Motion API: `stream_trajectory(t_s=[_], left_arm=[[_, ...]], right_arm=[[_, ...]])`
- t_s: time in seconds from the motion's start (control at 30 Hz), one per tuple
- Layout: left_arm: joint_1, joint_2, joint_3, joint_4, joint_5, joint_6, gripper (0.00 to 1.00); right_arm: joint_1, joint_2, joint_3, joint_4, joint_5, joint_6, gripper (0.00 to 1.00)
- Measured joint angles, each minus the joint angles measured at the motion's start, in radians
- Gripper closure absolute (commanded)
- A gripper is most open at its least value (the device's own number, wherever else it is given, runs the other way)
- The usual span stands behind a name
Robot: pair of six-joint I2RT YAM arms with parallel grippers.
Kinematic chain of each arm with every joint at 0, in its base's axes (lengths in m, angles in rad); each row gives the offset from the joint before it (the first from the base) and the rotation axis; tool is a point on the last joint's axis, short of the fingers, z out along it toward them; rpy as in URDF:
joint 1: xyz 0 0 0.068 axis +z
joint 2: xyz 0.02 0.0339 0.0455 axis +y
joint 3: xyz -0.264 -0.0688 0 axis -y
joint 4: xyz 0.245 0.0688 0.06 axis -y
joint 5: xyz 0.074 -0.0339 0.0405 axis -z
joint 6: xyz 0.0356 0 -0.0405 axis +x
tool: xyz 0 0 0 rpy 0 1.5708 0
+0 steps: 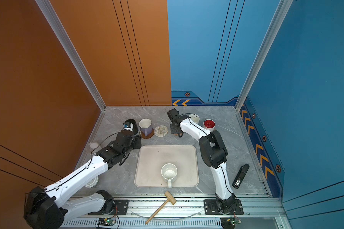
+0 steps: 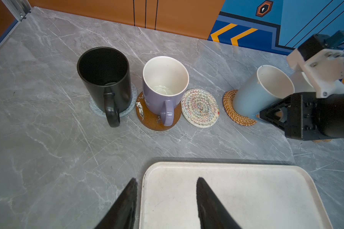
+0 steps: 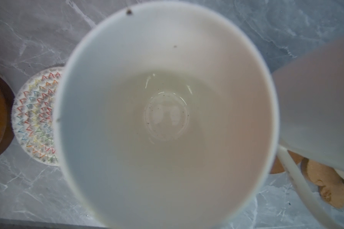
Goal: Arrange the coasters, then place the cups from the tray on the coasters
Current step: 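Lower the blue-handled mug onto the rattan coaster with right gripper, then open right gripper and draw it back while left gripper moves over the speckled mug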
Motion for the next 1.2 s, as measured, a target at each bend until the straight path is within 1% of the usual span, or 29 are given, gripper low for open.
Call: stream_trajectory(t_s=[0.23, 0.27, 0.33, 0.5, 0.7, 0.97, 1.13, 1.2], left_arm=[[0.000, 0.000, 0.000, -0.004, 0.000, 0.000, 0.50], [0.000, 0.000, 0.000, -0.004, 0.000, 0.000, 0.50], [0.000, 0.000, 0.000, -0.005, 0.000, 0.000, 0.50], [0.000, 0.000, 0.000, -0.011, 0.000, 0.000, 0.50], [0.000, 0.000, 0.000, -0.014, 0.000, 0.000, 0.50], [0.000, 0.000, 0.000, -0.014, 0.000, 0.000, 0.50], [0.000, -0.002, 0.000, -0.014, 0.000, 0.000, 0.50], [0.000, -0.004, 0.000, -0.014, 0.000, 0.000, 0.50]], right_arm=[[0.000, 0.001, -0.003, 0.010, 0.000, 0.000, 1.00], [0.000, 0.001, -0.003, 0.010, 0.000, 0.000, 0.95], [0.000, 0.001, -0.004, 0.011, 0.000, 0.000, 0.82], [0.000, 0.001, -0.007, 0.026, 0.000, 0.003, 0.64], [0.000, 0.001, -0.007, 0.036, 0.000, 0.006, 0.52], [0.000, 0.001, -0.034, 0.051, 0.000, 0.010, 0.29], [0.000, 0.000, -0.060, 0.059, 0.000, 0.010, 0.21], [0.000, -0.011, -0.078, 0.061, 0.000, 0.010, 0.20]])
